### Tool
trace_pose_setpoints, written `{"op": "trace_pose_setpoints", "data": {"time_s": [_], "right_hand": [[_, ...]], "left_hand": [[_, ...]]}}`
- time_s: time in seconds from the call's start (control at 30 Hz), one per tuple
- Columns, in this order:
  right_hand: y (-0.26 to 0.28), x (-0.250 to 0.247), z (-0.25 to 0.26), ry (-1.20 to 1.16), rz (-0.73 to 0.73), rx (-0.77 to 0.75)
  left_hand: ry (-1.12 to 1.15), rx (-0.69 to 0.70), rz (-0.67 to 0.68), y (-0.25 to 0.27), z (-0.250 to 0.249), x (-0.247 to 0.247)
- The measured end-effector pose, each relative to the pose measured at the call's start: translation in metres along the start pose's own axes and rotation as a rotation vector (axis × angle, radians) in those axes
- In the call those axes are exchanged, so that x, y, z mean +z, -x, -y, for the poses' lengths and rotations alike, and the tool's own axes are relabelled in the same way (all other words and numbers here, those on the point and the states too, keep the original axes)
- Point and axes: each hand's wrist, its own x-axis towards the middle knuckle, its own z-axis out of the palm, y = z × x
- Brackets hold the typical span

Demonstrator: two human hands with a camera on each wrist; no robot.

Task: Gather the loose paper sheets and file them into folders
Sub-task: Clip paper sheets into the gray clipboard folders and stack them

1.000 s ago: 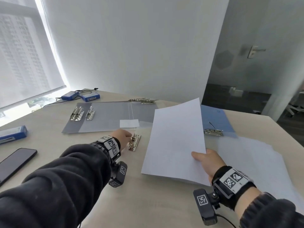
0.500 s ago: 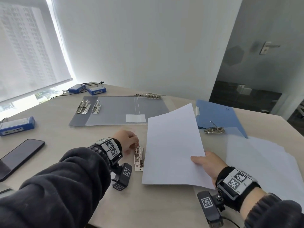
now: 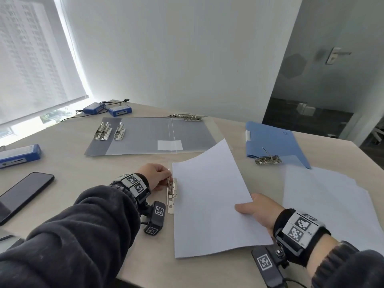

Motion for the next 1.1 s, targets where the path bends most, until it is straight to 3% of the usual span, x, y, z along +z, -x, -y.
{"op": "trace_pose_setpoints", "data": {"time_s": [0.23, 0.47, 1.1], "right_hand": [[0.007, -0.002, 0.009, -0.012, 0.117, -0.03], [0.007, -0.019, 0.006, 0.084, -0.001, 0.042], [0.012, -0.02, 0.002, 0.03, 0.006, 0.028]], "left_hand": [[-0.017, 0.006, -0.011, 0.001, -0.002, 0.002], [-0.022, -0.011, -0.018, -0.002, -0.001, 0.001], [-0.052, -0.001, -0.046, -0.004, 0.002, 0.001]]}}
